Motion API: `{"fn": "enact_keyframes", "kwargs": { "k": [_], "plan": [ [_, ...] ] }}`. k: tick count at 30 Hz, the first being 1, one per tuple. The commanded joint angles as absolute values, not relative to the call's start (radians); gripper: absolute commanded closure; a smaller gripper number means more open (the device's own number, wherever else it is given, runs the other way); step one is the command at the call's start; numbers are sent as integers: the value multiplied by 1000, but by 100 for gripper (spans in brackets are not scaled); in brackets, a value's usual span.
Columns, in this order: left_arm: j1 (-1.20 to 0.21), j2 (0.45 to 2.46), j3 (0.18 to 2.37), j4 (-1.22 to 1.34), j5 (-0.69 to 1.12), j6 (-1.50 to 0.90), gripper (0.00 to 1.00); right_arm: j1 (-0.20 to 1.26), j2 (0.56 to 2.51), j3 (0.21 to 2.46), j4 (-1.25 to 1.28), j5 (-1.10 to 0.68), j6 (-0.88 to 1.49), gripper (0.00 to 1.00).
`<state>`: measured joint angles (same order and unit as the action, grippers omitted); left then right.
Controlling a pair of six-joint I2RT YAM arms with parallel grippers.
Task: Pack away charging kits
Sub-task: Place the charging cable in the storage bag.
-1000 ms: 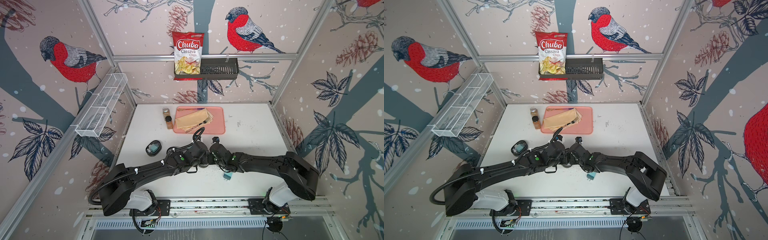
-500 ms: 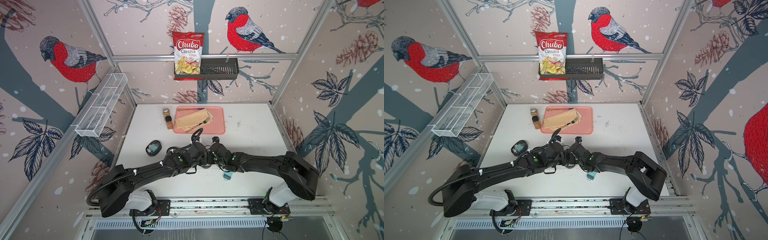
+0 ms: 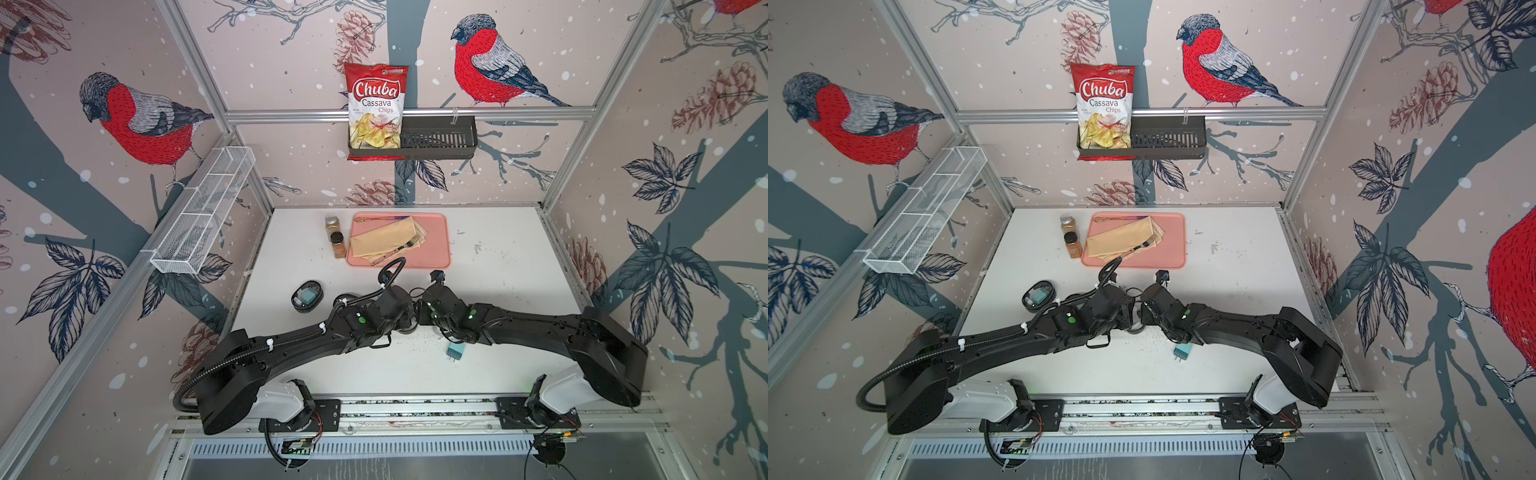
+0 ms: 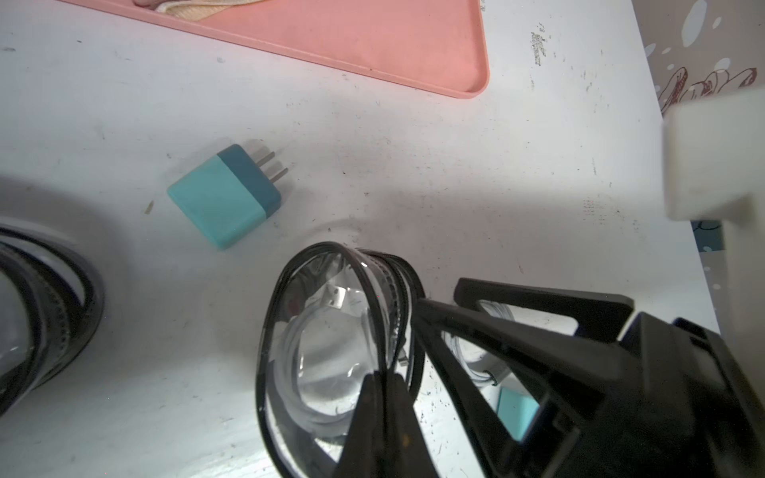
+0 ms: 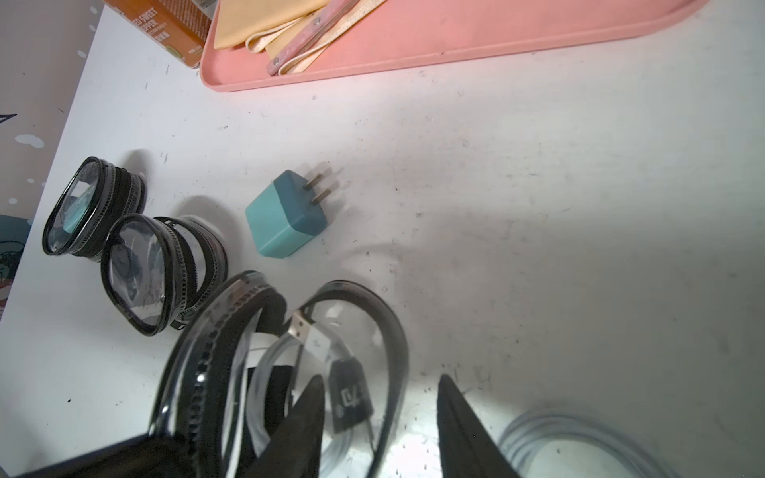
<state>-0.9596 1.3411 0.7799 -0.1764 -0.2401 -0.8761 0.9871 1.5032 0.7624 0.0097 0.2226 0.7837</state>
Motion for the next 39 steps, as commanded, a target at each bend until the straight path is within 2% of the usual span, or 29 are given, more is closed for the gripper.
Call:
{"fn": "enact_keyframes", "kwargs": {
  "k": [1,3,10,14,18,27,33,39],
  "plan": [
    [-959,1330,788,-178,-269,-884,100,988,1485,750,-8,270,796,50],
    [-959,1330,793,-179,-263,-884,100,990,1483,738,1,270,792,45],
    [-959,1353,804,-225,-307,-909,100,1001,1466,710,-10,276,786,38],
    [-959,1380,830,-275,-333,-923,100,1021,1406,676,-95,336,833,30],
    [-959,1381,840,-287,-336,-928,100,1052,1312,629,-174,361,893,27],
    [-958,1372,838,-316,-355,-950,100,1133,1258,572,-354,421,1025,25],
    [-959,1343,829,-316,-353,-943,100,1157,1214,526,-361,429,1088,24],
    [-958,1329,820,-315,-354,-943,100,1191,1278,529,-316,405,1101,24]
  ]
}}
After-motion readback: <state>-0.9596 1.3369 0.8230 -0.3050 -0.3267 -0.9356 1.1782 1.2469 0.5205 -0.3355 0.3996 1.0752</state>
